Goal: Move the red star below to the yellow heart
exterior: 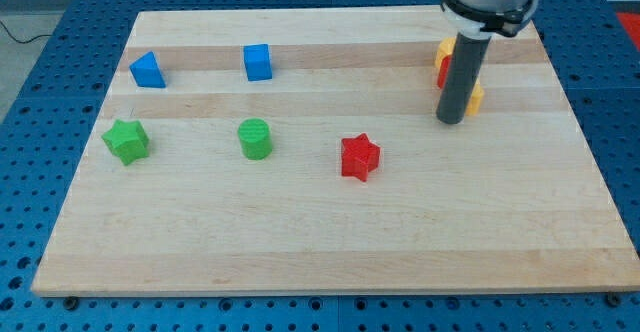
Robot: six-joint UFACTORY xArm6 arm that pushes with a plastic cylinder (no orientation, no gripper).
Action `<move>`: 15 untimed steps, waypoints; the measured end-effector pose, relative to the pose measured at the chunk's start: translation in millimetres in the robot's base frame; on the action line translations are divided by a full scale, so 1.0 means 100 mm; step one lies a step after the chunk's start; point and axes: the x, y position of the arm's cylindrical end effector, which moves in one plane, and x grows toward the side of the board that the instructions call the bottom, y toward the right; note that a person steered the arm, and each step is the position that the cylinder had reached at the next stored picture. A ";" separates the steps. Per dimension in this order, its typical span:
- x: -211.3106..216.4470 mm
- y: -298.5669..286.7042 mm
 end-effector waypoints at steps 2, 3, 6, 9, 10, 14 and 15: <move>0.07 -1.15; 0.45 -1.35; 0.88 -1.49; 0.96 -0.71; 0.66 -0.28; 0.83 0.73; 0.73 1.15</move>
